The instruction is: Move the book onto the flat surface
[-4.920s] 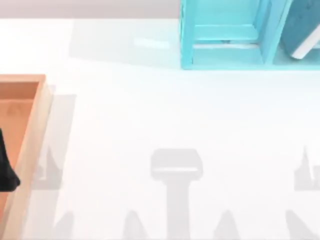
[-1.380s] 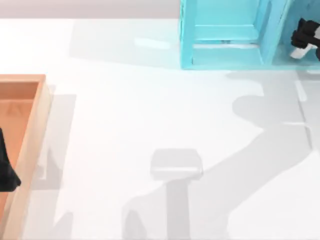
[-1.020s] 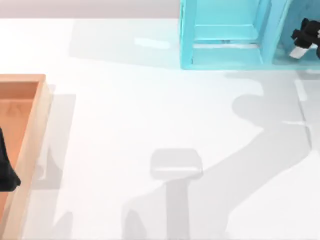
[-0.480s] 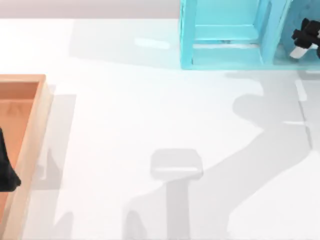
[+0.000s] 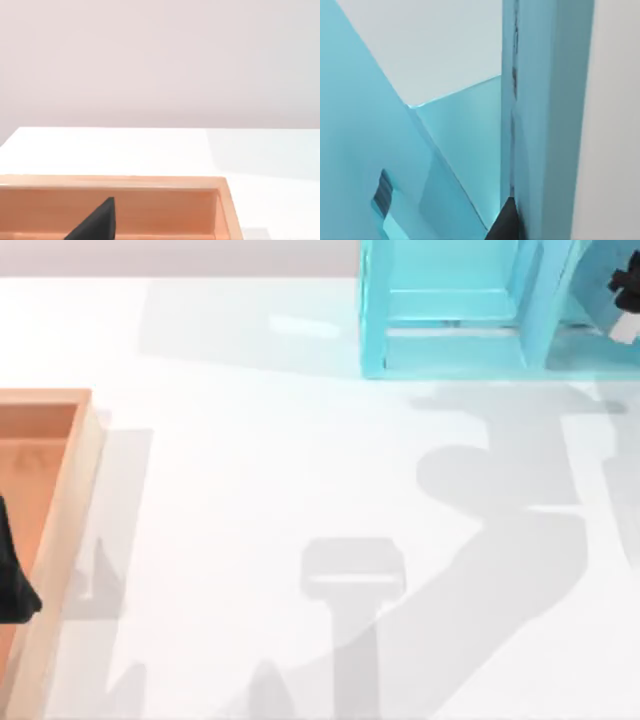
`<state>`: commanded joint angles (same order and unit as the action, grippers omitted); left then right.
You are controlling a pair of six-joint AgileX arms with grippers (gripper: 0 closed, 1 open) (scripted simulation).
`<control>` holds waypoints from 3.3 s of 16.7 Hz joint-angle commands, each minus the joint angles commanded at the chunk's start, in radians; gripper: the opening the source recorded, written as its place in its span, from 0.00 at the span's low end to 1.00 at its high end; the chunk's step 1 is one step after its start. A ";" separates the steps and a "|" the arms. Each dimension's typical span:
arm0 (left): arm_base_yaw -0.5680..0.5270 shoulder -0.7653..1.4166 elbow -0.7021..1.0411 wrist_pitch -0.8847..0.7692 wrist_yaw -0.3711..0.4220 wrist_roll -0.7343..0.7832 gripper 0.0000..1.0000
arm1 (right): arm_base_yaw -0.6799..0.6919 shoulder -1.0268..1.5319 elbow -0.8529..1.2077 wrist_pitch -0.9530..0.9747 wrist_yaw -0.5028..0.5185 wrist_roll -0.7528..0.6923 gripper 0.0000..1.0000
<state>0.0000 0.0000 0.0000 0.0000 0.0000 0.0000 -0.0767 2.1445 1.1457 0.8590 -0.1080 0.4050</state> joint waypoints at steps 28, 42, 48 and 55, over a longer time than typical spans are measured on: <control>0.000 0.000 0.000 0.000 0.000 0.000 1.00 | 0.328 -0.783 -0.381 -0.395 0.213 -0.373 0.00; 0.000 0.000 0.000 0.000 0.000 0.000 1.00 | 1.076 -0.343 -0.390 -0.158 0.818 -1.599 0.00; 0.000 0.000 0.000 0.000 0.000 0.000 1.00 | 1.115 -0.310 -0.389 -0.137 0.861 -1.650 0.00; 0.000 0.000 0.000 0.000 0.000 0.000 1.00 | 1.126 -0.323 -0.401 -0.141 0.872 -1.645 0.00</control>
<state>0.0000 0.0000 0.0000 0.0000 0.0000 0.0000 1.0498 1.8213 0.7442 0.7179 0.7637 -1.2401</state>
